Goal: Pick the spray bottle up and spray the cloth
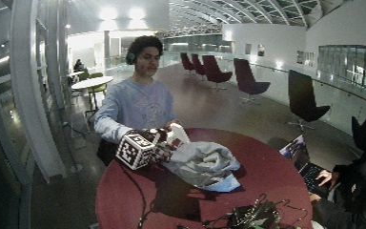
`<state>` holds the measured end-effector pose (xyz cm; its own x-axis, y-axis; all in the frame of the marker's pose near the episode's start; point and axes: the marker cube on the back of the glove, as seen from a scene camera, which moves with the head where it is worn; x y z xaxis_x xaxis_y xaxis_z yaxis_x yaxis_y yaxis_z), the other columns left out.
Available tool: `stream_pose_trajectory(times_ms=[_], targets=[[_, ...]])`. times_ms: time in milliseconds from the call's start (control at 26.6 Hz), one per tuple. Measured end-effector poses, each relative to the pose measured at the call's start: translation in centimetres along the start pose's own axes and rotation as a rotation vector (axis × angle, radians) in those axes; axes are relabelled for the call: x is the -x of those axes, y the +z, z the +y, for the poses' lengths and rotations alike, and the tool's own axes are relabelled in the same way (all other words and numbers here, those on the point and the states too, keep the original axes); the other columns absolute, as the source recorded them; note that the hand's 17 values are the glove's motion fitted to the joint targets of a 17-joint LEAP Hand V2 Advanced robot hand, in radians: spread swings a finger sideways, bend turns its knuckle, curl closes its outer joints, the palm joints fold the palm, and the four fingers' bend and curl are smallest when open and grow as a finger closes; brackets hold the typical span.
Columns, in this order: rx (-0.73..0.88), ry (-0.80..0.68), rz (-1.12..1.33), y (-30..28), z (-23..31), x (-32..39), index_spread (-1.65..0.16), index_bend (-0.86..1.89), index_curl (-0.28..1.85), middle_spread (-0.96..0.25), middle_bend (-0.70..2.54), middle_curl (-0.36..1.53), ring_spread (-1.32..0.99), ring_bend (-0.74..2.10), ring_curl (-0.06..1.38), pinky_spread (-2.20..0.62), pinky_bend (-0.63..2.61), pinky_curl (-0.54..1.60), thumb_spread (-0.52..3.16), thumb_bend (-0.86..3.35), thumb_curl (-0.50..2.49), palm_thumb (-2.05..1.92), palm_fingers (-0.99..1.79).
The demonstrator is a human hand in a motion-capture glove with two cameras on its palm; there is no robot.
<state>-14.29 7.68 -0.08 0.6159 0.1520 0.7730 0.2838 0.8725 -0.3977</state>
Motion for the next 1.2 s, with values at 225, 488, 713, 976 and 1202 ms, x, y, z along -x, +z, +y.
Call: stream_pose_trajectory(times_ms=[225,488,713,976,1202], targets=[[0.032,0.011,0.004,0.9,-0.2,0.2,-0.25,0.07,0.20,-0.04,0.32,0.46,-0.01,0.67,0.40,0.13,0.37,0.37,0.79,-0.03,0.62,0.88,1.07],[0.053,0.018,-0.021,1.8,-0.3,0.5,-0.23,0.07,0.20,-0.03,0.32,0.46,-0.01,0.67,0.41,0.12,0.38,0.37,0.81,-0.03,0.63,0.87,1.08],[0.056,0.017,-0.021,1.9,-0.5,0.7,-0.22,0.07,0.19,-0.03,0.32,0.47,-0.01,0.67,0.41,0.12,0.39,0.38,0.83,-0.03,0.63,0.86,1.09],[0.072,0.014,-0.038,2.5,-0.9,1.2,-0.21,0.07,0.19,-0.03,0.33,0.48,0.00,0.69,0.42,0.11,0.42,0.38,0.84,-0.02,0.64,0.85,1.10],[0.073,0.026,-0.048,2.7,-1.0,1.3,-0.20,0.07,0.19,-0.03,0.34,0.48,0.00,0.70,0.42,0.10,0.43,0.39,0.85,-0.02,0.64,0.85,1.10]])
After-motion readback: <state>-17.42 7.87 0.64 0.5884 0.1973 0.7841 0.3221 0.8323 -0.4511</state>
